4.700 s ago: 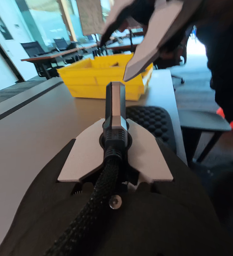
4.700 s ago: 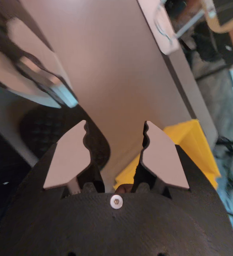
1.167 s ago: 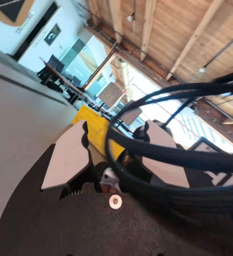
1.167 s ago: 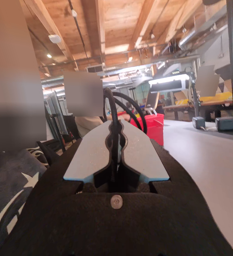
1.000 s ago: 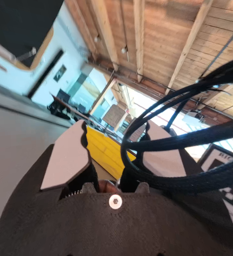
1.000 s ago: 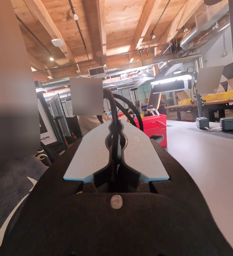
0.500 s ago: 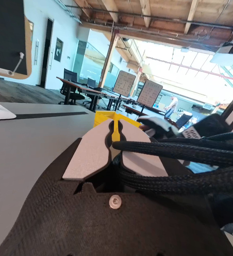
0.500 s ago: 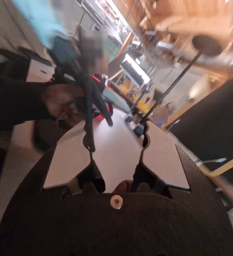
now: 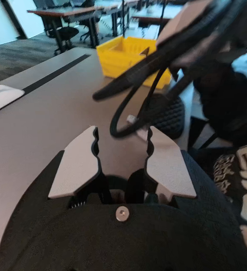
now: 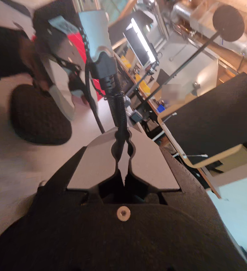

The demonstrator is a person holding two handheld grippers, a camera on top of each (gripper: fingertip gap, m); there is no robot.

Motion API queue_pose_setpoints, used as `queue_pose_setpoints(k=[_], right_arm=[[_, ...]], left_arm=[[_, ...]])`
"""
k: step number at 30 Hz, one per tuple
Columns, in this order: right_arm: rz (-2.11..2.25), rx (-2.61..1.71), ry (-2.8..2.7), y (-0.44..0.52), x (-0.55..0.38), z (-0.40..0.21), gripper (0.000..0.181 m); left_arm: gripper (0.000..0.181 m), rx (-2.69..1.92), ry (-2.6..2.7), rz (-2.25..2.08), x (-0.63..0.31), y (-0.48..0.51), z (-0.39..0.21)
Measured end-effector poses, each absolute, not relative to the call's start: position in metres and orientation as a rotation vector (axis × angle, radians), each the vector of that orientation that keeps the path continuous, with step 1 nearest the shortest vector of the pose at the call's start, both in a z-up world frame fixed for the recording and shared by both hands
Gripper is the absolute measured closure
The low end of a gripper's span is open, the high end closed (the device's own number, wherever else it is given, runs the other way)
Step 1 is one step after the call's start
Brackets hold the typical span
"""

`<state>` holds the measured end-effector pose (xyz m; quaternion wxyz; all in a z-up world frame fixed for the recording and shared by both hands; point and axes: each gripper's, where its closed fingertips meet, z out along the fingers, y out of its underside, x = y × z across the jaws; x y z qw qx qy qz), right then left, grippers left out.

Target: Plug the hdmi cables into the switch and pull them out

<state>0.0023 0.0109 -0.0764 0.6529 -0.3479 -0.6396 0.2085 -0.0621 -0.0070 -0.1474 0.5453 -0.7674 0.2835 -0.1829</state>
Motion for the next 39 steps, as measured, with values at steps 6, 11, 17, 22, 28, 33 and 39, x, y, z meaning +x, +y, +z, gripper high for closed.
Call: queue_pose_setpoints(k=[6,11,17,22,28,33,39], right_arm=[[0.268,-0.934,-1.456,0.032,0.01,-0.082,0.174],[0.205,-1.176,-1.453,0.042,0.005,-0.089,0.174],[0.365,-1.242,-1.602,0.018,-0.012,-0.091,0.174],[0.567,-1.172,-1.632,0.011,-0.016,-0.087,0.174],[0.839,-0.915,-1.438,-0.006,-0.012,-0.051,0.166],[0.765,-0.822,-1.216,0.003,0.005,-0.046,0.136],[0.856,-0.948,-1.24,0.004,-0.008,-0.068,0.138]], left_arm=[[0.109,-1.428,0.487,-0.295,-0.083,-0.039,-0.048],[0.1,-1.295,0.741,0.122,-0.009,-0.062,-0.007],[0.131,-1.351,0.998,0.954,-0.028,0.004,-0.049],[0.148,-1.383,0.942,0.926,-0.053,0.02,-0.061],[0.164,-1.341,0.781,0.509,-0.037,0.011,-0.062],[0.165,-1.325,0.608,0.203,-0.036,0.005,-0.051],[0.164,-1.296,0.514,-0.065,-0.034,0.0,-0.052]])
